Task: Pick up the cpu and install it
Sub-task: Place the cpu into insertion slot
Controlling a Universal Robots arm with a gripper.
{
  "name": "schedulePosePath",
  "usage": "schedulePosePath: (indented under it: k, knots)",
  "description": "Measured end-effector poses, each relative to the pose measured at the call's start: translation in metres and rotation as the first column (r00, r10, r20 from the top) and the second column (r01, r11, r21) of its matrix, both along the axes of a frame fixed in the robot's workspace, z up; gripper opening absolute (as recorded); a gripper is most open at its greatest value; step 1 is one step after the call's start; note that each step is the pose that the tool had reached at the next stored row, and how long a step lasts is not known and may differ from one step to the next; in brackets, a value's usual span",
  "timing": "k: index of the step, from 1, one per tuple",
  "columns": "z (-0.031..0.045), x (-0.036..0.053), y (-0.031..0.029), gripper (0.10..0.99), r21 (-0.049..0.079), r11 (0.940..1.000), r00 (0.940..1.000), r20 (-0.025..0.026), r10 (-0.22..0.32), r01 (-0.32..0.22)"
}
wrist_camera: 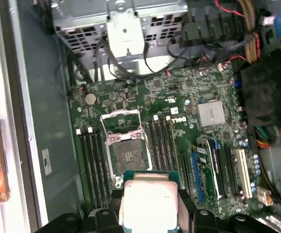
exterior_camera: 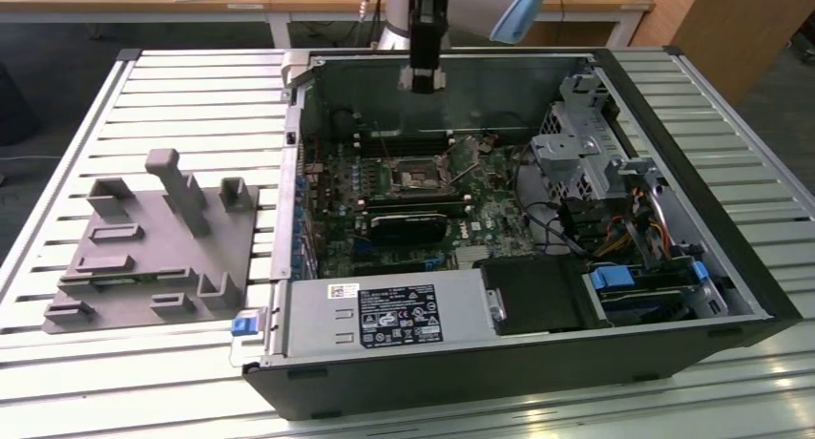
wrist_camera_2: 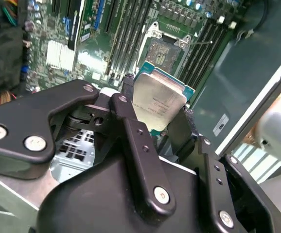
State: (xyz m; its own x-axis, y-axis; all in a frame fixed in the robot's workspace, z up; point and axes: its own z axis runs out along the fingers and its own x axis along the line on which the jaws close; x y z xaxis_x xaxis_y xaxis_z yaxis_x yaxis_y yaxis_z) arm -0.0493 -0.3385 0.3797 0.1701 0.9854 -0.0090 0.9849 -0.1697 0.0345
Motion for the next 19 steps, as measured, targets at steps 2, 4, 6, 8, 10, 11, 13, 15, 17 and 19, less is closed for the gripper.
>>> schedulePosePath:
  k: [2, 4, 6, 8, 10, 11, 13, 15, 17, 19]
  knots:
    - [-0.0016, 0.0000, 0.0000, 0.529, 0.000, 0.9994, 0.9994, 0.0000, 0.036, -0.036]
    - [-0.0035, 0.0000, 0.0000, 0.529, 0.000, 0.9974, 0.9974, 0.0000, 0.072, -0.072]
    - [-0.0065, 0.0000, 0.0000, 0.529, 0.000, 0.9942, 0.9942, 0.0000, 0.108, -0.108]
    - [-0.0099, 0.0001, 0.0003, 0.529, 0.000, 0.9919, 0.9919, 0.0000, 0.127, -0.127]
    - [-0.0129, 0.0001, 0.0004, 0.529, 0.000, 0.9901, 0.9901, -0.0001, 0.140, -0.140]
    - [-0.0146, 0.0001, 0.0005, 0.529, 0.000, 0.9888, 0.9888, 0.0000, 0.149, -0.149]
    - [-0.0177, 0.0001, 0.0005, 0.529, 0.000, 0.9832, 0.9832, 0.0000, 0.182, -0.182]
    - [-0.0210, 0.0001, 0.0005, 0.529, 0.000, 0.9759, 0.9759, 0.0000, 0.218, -0.218]
    - [-0.0246, 0.0002, 0.0007, 0.529, 0.000, 0.9704, 0.9704, 0.0000, 0.242, -0.242]
    - [-0.0282, 0.0003, 0.0015, 0.529, 0.000, 0.9697, 0.9697, -0.0002, 0.244, -0.244]
